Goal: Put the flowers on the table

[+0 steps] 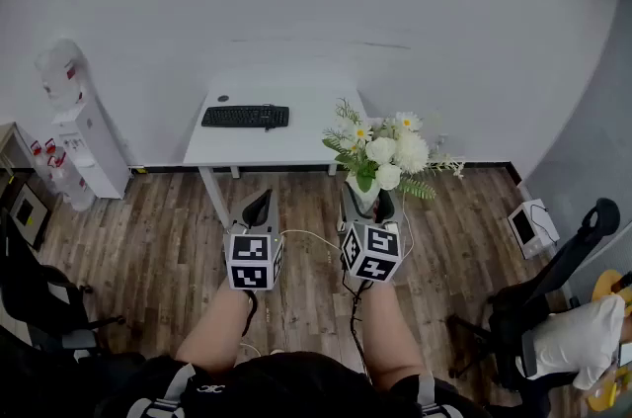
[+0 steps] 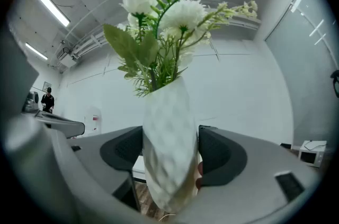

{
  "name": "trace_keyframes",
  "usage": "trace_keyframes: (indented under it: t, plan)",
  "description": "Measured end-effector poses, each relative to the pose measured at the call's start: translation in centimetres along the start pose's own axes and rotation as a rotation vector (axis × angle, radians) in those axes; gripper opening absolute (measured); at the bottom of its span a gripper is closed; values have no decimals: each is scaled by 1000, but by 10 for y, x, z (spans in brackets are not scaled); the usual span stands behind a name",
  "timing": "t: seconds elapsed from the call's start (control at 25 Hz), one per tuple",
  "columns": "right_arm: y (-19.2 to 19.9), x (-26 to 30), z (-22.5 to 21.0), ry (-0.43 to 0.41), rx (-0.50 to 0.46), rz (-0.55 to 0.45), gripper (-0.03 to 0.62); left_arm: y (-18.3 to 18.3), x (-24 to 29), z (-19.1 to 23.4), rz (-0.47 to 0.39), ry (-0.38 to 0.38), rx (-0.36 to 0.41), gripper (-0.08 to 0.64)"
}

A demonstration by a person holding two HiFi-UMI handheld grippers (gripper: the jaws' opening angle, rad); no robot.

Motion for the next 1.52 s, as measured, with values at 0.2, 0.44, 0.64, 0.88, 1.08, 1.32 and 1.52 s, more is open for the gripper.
trace_keyframes:
  t: [0.2, 0.44, 0.64, 0.88, 1.08, 1.32, 1.52]
  plan:
    - [5, 11, 16, -9, 1, 4, 334, 3, 2, 17, -3, 6, 4, 3]
    - [11, 21, 27, 0, 7, 7, 336, 9, 7, 34, -3, 12, -2, 3]
    - [21, 31, 47, 16, -10, 17, 336, 20, 12, 57, -8, 29, -12, 3]
    - [33, 44, 63, 32, -14, 23, 336, 28, 22, 75, -9, 51, -10, 3]
    - [35, 57, 60, 50, -16, 13, 336, 32, 35, 80, -16, 67, -4, 3]
    - [34, 86, 39, 55, -16, -2, 336, 32, 72, 73, -18, 74, -1, 3]
    - [35, 124, 15, 50, -11, -2, 337, 33, 112, 70, -8, 67, 3, 3]
Point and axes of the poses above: the fingertips, and each gripper's own axes: x forward along the fingers, z to its left, y out of its underside, the point moved 5 cm from there along -x, backward along the fingers, and after that the axes turned 13 degrees about -y, right-handed, at the moved point
